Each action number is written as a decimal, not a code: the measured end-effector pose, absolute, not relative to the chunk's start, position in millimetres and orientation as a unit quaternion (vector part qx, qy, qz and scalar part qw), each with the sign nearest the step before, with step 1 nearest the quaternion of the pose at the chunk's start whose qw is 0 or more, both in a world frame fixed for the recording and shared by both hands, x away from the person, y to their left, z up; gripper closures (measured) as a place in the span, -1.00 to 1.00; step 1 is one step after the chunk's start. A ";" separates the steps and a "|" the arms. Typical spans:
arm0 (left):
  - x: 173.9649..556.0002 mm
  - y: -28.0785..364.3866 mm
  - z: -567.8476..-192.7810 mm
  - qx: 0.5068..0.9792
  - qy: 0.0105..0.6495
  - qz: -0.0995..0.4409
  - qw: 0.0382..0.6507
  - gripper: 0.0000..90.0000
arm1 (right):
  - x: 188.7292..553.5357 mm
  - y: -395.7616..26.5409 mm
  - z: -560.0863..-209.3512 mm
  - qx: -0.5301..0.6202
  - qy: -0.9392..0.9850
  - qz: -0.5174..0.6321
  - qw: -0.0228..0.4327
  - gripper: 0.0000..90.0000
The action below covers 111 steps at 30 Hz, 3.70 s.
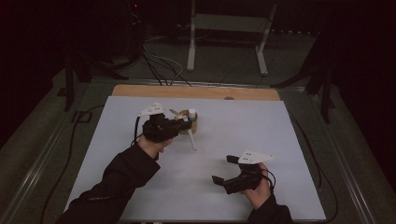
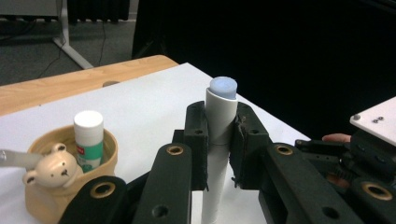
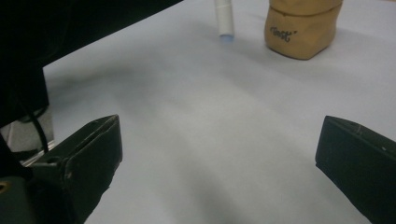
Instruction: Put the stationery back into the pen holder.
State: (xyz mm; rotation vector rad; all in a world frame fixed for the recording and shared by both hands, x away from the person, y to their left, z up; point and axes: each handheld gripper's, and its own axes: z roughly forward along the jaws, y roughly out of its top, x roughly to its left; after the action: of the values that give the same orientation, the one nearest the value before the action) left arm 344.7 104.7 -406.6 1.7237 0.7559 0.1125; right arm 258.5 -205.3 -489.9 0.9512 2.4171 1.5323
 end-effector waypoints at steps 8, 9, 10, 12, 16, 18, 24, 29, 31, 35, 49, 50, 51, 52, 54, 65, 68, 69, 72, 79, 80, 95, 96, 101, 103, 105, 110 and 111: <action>351.9 105.5 -397.6 0.738 0.321 0.059 0.591 0.76 | 257.5 -204.3 -487.2 0.308 0.806 0.502 0.057 -0.99; 352.9 106.0 -396.4 0.738 0.320 0.062 0.591 0.76 | 257.3 -204.2 -487.2 0.308 0.806 0.503 0.061 -0.99; 354.0 106.2 -395.3 0.735 0.322 0.061 0.593 0.76 | 257.3 -204.2 -487.2 0.307 0.805 0.504 0.063 -0.99; 356.5 107.0 -392.6 0.735 0.323 0.065 0.593 0.76 | 257.5 -204.3 -487.4 0.308 0.804 0.505 0.061 -0.99; 361.6 108.6 -387.0 0.731 0.324 0.069 0.597 0.76 | 257.4 -203.6 -487.6 0.307 0.805 0.503 0.061 -0.99; 363.8 108.8 -384.2 0.729 0.325 0.075 0.598 0.76 | 257.2 -203.2 -487.5 0.307 0.806 0.503 0.062 -0.99; 371.8 110.4 -377.4 0.722 0.325 0.092 0.604 0.76 | 257.3 -202.3 -488.0 0.305 0.808 0.500 0.065 -0.99; 380.0 110.7 -375.9 0.716 0.334 0.107 0.603 0.76 | 257.3 -202.1 -488.0 0.304 0.809 0.499 0.060 -0.98; 383.1 111.3 -376.5 0.713 0.339 0.114 0.603 0.76 | 257.2 -201.9 -488.1 0.304 0.810 0.499 0.059 -0.98; 391.0 113.1 -379.1 0.708 0.351 0.123 0.600 0.76 | 257.0 -201.7 -487.9 0.302 0.810 0.500 0.058 -0.98; 410.8 113.7 -390.1 0.700 0.370 0.152 0.591 0.76 | 257.1 -201.8 -487.9 0.302 0.810 0.501 0.054 -0.98; 412.5 113.5 -390.9 0.701 0.371 0.156 0.589 0.76 | 257.1 -201.8 -487.8 0.302 0.809 0.501 0.053 -0.98; 414.0 113.4 -391.6 0.702 0.372 0.156 0.587 0.76 | 257.1 -201.8 -487.8 0.302 0.810 0.501 0.053 -0.98; 414.9 113.3 -392.4 0.701 0.373 0.158 0.586 0.76 | 257.1 -201.9 -487.8 0.302 0.809 0.501 0.054 -0.98; 416.6 113.3 -393.4 0.703 0.375 0.161 0.583 0.76 | 257.2 -201.9 -487.8 0.302 0.809 0.501 0.053 -0.98; 430.8 110.0 -406.2 0.703 0.390 0.177 0.569 0.76 | 257.3 -202.0 -487.8 0.301 0.810 0.502 0.052 -0.98; 433.7 108.6 -409.3 0.704 0.391 0.184 0.563 0.76 | 257.4 -202.2 -487.8 0.301 0.809 0.502 0.051 -0.98; 434.7 108.2 -410.4 0.705 0.391 0.185 0.562 0.76 | 257.3 -202.1 -487.7 0.300 0.810 0.502 0.051 -0.98; 437.4 107.7 -413.8 0.704 0.395 0.187 0.560 0.76 | 257.3 -202.3 -487.5 0.300 0.809 0.503 0.051 -0.98; 442.2 106.9 -419.9 0.698 0.404 0.187 0.561 0.76 | 257.7 -201.7 -488.1 0.300 0.810 0.502 0.048 -0.98; 442.7 106.5 -420.8 0.698 0.405 0.189 0.560 0.76 | 257.6 -201.6 -488.2 0.300 0.810 0.501 0.049 -0.98; 448.1 100.8 -431.5 0.695 0.429 0.176 0.550 0.44 | 258.5 -201.7 -489.2 0.301 0.812 0.498 0.047 -0.98; 448.1 101.4 -429.9 0.695 0.433 0.177 0.546 0.28 | 258.6 -201.8 -489.2 0.301 0.812 0.498 0.046 -0.98; 445.6 104.7 -421.5 0.695 0.442 0.176 0.538 -0.23 | 258.6 -201.9 -489.3 0.301 0.812 0.497 0.047 -0.98; 443.1 105.7 -418.2 0.697 0.441 0.177 0.537 -0.40 | 258.7 -201.9 -489.3 0.301 0.812 0.497 0.047 -0.98; 440.2 107.8 -414.5 0.696 0.440 0.175 0.540 -0.47 | 258.7 -201.8 -489.1 0.301 0.812 0.498 0.048 -0.98; 432.0 113.9 -407.7 0.707 0.415 0.155 0.552 -0.76 | 259.0 -202.2 -489.5 0.301 0.811 0.500 0.046 -0.98; 430.1 115.1 -406.5 0.709 0.410 0.152 0.554 -0.80 | 259.2 -202.3 -489.8 0.301 0.811 0.500 0.046 -0.98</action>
State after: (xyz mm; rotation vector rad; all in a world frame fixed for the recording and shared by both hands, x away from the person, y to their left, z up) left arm 430.1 115.1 -406.5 1.6751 0.9681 0.3591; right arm 259.2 -202.3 -489.8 0.9183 2.4764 1.5257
